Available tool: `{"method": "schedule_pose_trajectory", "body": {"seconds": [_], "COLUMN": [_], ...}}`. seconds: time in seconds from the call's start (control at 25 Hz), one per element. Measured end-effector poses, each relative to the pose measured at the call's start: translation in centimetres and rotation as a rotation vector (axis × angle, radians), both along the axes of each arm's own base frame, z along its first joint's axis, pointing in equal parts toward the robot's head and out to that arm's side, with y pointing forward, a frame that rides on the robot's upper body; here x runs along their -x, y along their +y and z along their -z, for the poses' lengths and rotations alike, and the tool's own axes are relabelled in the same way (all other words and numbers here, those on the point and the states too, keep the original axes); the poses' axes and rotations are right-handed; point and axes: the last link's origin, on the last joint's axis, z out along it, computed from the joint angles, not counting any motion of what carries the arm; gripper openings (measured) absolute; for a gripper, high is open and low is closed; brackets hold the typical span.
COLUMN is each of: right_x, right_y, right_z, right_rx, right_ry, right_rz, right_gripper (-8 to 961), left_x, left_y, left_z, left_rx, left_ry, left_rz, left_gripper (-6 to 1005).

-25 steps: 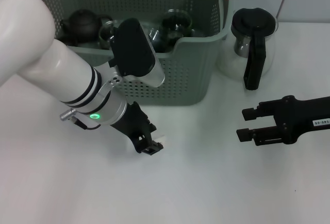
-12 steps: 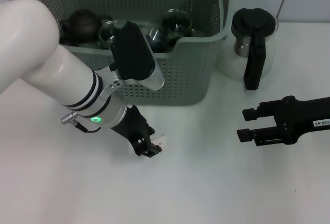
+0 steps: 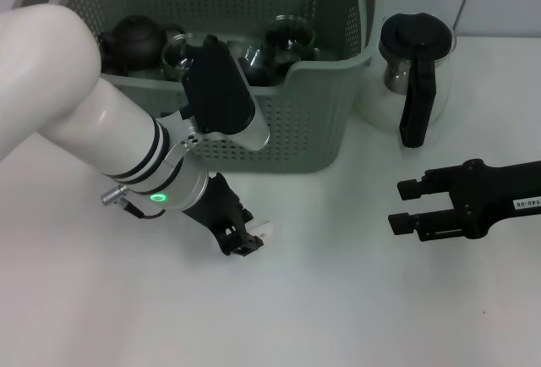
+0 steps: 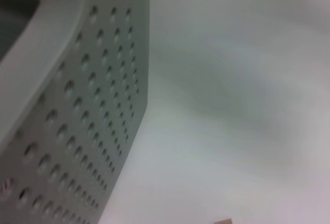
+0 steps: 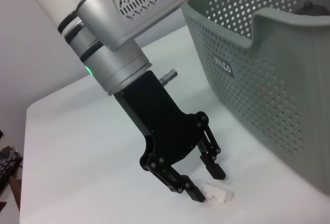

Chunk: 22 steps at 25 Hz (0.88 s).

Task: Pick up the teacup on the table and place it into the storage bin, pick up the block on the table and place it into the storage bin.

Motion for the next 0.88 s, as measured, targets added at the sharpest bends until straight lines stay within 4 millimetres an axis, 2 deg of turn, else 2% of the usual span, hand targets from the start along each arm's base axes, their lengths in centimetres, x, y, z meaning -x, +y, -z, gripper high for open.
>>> {"method": "schedule_pose_trajectory", "body": {"seconds": [0.4, 0.64, 0.88], "right_x": [-0.05, -0.1, -0.06], "right_y": [-0.03, -0.08, -0.03], "right_z": [-0.01, -0.01, -0.09], "right_rx": [0.002, 0.002, -0.001], "right_ry": [0.0, 0.0, -0.001], "right_rz": [0.002, 0.003, 0.0], "right_gripper": [700, 700, 699], "left_x": [0.16, 0.08, 0.0], "left_y": [-0.01, 0.0, 0.02], "left_z": [0.24, 0.19, 0.09], "left_rx": [0.004, 0.004, 0.005], "left_ry": [0.017, 0.016, 0.018], "left_rz": [-0.009, -0.01, -0.011], "left_gripper": [267, 115, 125]}}
